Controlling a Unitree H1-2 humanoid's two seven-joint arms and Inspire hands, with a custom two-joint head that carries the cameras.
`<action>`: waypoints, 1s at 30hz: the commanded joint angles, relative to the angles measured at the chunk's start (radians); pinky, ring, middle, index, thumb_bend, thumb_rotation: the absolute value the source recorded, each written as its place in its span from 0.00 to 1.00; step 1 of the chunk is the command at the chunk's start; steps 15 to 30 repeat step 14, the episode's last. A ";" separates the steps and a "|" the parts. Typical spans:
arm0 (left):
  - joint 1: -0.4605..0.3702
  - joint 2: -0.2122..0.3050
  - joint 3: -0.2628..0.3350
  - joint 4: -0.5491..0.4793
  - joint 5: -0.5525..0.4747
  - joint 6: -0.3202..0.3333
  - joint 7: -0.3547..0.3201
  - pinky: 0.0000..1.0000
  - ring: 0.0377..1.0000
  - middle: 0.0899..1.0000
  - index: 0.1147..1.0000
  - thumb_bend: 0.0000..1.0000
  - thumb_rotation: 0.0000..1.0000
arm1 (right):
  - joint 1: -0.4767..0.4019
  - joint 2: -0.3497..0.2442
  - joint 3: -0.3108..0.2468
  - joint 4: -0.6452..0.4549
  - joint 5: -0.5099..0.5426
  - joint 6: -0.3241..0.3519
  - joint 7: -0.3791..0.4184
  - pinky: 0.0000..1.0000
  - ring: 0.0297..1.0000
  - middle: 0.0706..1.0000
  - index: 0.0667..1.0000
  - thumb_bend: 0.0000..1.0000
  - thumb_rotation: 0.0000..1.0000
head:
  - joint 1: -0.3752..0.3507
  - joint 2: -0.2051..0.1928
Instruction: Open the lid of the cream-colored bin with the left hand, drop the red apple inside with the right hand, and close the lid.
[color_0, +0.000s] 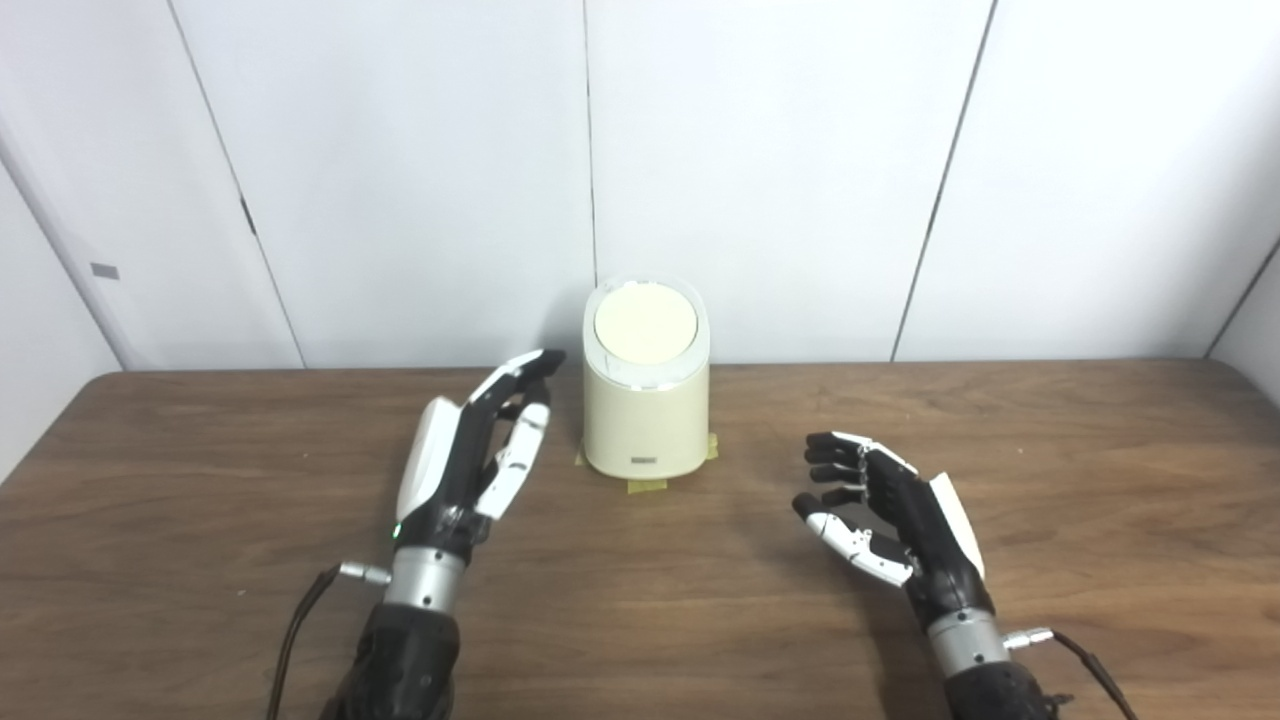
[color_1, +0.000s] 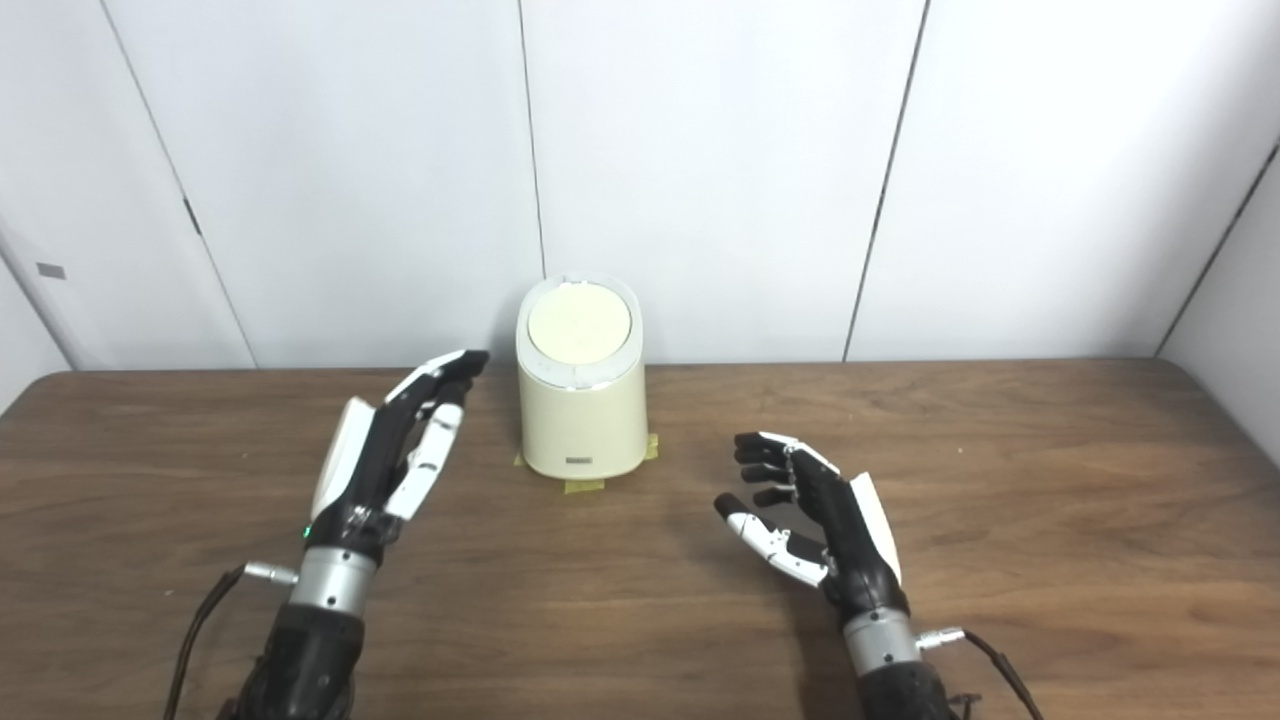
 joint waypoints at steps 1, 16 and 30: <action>-0.007 0.000 0.009 0.001 -0.029 -0.065 0.036 0.71 0.79 0.80 0.78 0.24 0.96 | -0.037 -0.007 -0.005 -0.019 0.008 -0.029 -0.004 0.61 0.69 0.70 0.70 0.27 0.30 | 0.000 0.001; 0.071 -0.010 0.015 0.056 -0.042 -0.113 0.103 0.72 0.80 0.79 0.77 0.21 0.77 | -0.035 -0.015 -0.006 -0.019 0.003 -0.032 -0.004 0.61 0.69 0.70 0.70 0.27 0.33 | 0.001 0.008; 0.071 -0.010 0.015 0.056 -0.042 -0.113 0.103 0.72 0.80 0.79 0.77 0.21 0.77 | -0.035 -0.015 -0.006 -0.019 0.003 -0.032 -0.004 0.61 0.69 0.70 0.70 0.27 0.33 | 0.001 0.008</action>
